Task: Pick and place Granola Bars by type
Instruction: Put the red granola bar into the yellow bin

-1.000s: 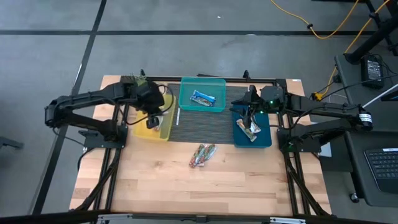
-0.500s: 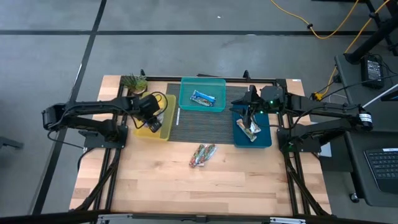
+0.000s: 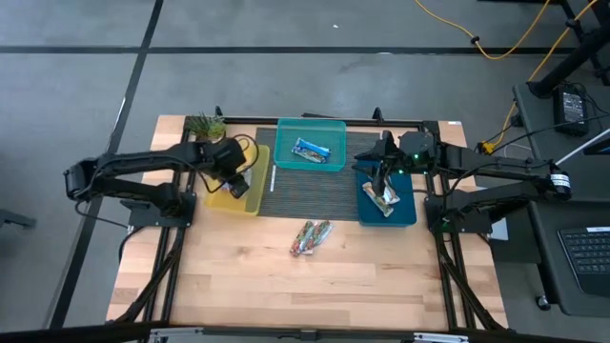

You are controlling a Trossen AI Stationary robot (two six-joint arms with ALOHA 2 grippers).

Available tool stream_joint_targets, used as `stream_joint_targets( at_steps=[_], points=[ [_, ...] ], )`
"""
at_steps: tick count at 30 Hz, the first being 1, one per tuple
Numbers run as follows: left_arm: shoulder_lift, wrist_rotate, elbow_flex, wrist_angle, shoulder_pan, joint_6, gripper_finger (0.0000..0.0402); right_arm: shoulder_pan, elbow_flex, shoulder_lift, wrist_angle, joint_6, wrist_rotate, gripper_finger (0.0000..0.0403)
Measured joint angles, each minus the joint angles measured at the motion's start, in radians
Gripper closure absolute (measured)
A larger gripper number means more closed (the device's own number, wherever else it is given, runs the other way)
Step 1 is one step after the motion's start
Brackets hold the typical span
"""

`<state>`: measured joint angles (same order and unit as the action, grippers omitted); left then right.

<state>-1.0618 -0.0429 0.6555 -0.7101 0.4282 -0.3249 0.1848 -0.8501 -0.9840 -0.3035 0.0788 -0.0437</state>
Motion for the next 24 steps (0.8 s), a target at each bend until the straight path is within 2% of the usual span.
stream_joint_targets(
  at_steps=[6,13,19,24],
  points=[
    [0.0,-0.009,0.176,-0.014,-0.037,0.154,0.0189,0.0,0.0,0.0,0.0,0.0,0.0,0.026],
    [-0.01,-0.044,0.349,-0.011,-0.168,0.454,0.0186,0.0,0.0,0.0,0.0,0.015,-0.015,0.026],
    [-0.059,-0.016,0.425,0.002,-0.309,0.735,0.0185,0.0,0.0,0.0,0.0,0.018,-0.015,0.026],
    [-0.151,0.044,0.447,0.043,-0.408,0.886,0.0187,0.0,0.0,0.0,-0.002,0.014,-0.015,0.026]
  ],
)
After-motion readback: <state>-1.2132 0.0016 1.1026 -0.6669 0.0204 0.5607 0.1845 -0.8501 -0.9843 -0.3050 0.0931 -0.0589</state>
